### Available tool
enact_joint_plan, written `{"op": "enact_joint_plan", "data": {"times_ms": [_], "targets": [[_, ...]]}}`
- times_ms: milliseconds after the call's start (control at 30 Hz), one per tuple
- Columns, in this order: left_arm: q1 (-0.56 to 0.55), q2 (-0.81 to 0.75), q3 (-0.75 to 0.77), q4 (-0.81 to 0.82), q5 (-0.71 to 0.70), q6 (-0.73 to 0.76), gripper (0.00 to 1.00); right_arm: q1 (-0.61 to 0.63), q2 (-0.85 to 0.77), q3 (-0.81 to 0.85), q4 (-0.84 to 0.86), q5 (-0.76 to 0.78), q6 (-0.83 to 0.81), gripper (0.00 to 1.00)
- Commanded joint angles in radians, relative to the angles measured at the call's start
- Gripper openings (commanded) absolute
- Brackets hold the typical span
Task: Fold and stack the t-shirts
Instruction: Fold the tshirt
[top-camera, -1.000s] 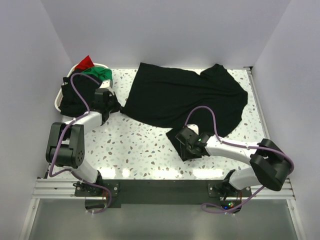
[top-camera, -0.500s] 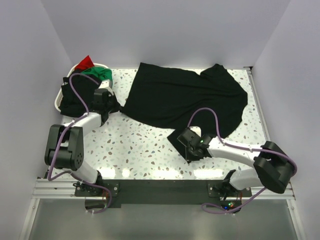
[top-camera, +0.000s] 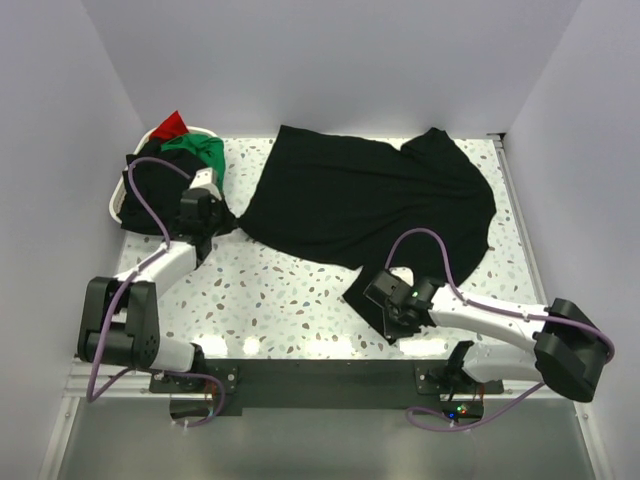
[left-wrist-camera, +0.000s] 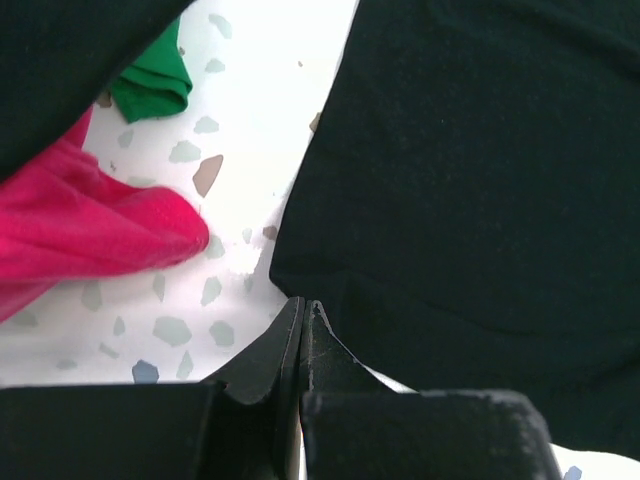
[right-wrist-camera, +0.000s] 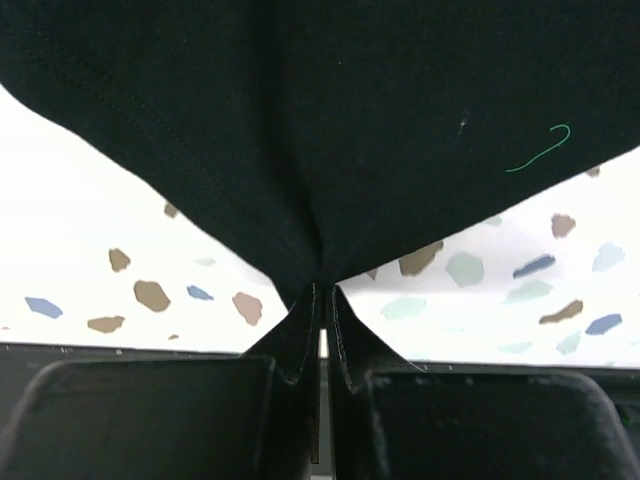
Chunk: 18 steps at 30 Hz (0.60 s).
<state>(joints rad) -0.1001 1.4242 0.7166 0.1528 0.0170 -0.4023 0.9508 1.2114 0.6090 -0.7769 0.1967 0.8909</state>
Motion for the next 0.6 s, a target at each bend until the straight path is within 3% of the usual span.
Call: {"op": "enact_joint_plan", "data": {"times_ms": [0,567], "targets": [[0.005,-0.053,-0.051,0.021,-0.015,-0.012,0.0,0.022,-0.048,0.009,-0.087,0.004,0.04,0.0],[-0.004,-0.246,-0.206,-0.019,-0.081,-0.067,0.0,0.169,-0.222,-0.009,-0.271,0.029,0.14,0.0]]}}
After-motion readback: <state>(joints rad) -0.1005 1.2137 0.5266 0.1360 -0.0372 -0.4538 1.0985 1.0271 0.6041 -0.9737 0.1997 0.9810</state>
